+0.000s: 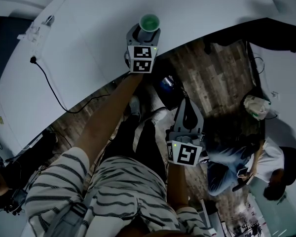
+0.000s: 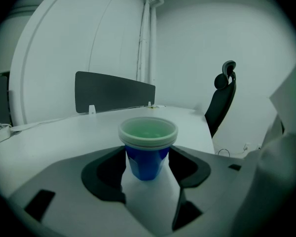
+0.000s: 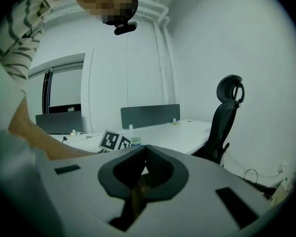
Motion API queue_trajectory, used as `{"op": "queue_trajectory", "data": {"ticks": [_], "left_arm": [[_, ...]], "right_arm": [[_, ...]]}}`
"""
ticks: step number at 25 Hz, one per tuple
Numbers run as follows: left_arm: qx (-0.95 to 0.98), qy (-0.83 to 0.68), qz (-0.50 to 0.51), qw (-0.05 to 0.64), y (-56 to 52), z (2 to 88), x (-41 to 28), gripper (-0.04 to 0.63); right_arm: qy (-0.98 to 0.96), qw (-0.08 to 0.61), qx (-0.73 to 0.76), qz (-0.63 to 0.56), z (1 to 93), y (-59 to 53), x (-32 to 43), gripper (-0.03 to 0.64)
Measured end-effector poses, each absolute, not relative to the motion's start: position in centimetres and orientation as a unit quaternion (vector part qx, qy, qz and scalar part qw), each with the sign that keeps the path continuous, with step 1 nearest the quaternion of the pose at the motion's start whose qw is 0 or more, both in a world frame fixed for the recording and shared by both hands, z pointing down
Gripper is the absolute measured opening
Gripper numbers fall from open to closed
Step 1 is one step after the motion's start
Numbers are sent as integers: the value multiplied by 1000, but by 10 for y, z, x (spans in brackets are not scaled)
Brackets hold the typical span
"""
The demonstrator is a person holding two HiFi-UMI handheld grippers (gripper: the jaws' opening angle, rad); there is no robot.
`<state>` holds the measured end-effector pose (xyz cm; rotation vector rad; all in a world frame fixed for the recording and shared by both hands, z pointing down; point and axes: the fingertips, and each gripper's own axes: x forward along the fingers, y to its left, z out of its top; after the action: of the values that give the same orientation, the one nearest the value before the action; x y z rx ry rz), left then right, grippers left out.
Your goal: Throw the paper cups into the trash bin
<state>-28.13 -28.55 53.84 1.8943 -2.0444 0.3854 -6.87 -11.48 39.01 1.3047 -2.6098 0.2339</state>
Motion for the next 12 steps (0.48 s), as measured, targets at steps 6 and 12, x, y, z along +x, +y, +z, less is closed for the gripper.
{"op": "queue_trajectory", "data": {"ticks": [6, 12], "left_arm": [[665, -717, 128, 165, -281, 534, -282, 281], [667, -718, 121, 156, -275, 523, -279, 279]], "right_arm": [[-886, 104, 446, 79, 388, -113, -67, 11], [-882, 102, 453, 75, 385, -110, -61, 11]]}}
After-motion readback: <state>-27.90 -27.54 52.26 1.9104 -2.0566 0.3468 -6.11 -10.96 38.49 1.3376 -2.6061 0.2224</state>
